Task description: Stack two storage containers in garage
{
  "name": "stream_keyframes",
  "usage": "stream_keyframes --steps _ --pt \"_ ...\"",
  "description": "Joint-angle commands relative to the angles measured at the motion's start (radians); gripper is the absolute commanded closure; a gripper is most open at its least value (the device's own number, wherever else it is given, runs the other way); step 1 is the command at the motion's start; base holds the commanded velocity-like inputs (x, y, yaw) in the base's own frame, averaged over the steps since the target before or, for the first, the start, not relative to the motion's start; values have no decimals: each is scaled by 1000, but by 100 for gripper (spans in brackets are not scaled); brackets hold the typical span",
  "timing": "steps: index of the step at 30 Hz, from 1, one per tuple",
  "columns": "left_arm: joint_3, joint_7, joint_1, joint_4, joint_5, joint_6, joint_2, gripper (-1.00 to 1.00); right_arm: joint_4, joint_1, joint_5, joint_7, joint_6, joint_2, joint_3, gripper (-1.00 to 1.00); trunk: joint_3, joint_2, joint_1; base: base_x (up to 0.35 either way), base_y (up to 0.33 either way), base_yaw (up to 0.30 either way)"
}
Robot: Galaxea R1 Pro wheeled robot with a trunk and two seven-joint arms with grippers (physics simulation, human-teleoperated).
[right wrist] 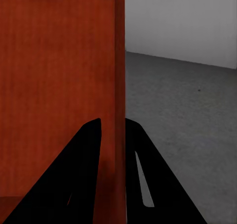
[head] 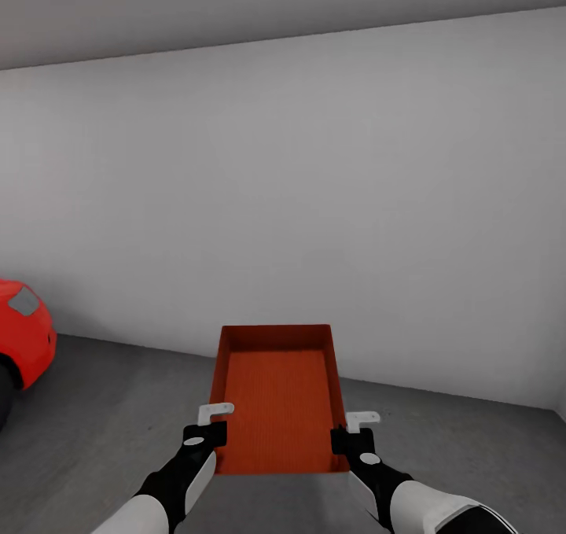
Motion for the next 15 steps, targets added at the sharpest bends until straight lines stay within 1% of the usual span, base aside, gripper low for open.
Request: stream_keyframes --steps 1,15 --pt "16 15 -1 -4 -1 7 40 100 0 -1 -1 -3 -1 0 -29 100 -2 -1 1 322 104 -1" --pt "16 15 -1 -4 -1 7 40 100 0 -1 -1 -4 -1 1 -29 100 -2 -1 1 322 104 -2"
